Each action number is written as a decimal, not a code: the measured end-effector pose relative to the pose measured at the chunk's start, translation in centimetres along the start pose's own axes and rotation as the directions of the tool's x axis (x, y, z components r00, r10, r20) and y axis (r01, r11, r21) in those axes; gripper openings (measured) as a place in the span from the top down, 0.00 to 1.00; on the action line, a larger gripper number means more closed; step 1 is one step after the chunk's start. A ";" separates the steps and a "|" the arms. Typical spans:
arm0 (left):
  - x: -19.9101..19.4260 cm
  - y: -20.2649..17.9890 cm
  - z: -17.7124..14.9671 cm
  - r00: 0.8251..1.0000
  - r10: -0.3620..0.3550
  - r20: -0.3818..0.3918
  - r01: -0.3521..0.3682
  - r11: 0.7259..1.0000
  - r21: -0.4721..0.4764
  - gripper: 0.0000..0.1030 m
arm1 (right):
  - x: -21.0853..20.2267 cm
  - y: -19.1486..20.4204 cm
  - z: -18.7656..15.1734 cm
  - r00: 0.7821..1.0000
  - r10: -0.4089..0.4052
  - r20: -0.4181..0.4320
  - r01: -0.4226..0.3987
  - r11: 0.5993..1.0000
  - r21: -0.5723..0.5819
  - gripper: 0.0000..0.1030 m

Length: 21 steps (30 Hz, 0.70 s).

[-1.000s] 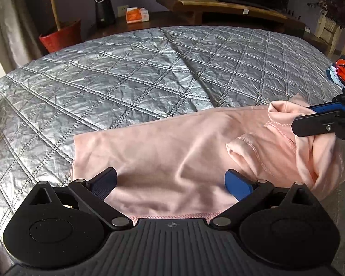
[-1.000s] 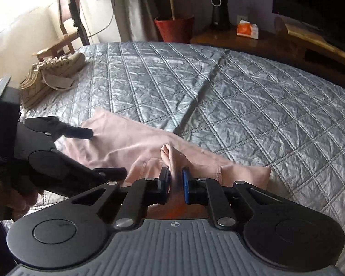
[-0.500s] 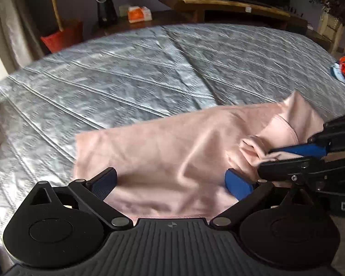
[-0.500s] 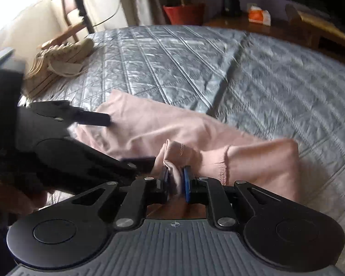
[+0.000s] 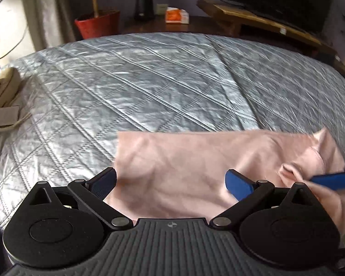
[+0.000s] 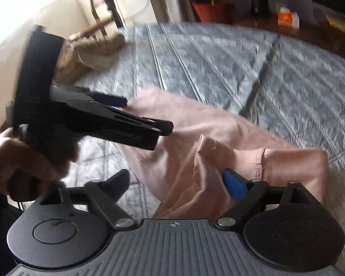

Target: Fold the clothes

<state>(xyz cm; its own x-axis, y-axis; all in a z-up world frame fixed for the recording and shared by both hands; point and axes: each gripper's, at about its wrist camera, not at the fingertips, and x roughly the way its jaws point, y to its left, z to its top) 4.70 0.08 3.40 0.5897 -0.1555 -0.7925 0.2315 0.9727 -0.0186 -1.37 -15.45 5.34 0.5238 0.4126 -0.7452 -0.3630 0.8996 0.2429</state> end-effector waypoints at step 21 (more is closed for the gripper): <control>-0.1 0.1 0.1 1.000 0.012 -0.004 -0.012 1.000 -0.010 0.01 | 0.3 3.9 -4.7 0.947 -0.279 0.161 0.321 0.769 -0.553 0.24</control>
<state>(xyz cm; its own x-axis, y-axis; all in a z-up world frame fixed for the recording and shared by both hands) 4.78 0.19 3.53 0.5894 -0.1435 -0.7950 0.2169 0.9761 -0.0153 -6.30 -12.49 3.15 0.7212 0.1623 -0.6735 -0.5369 0.7452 -0.3954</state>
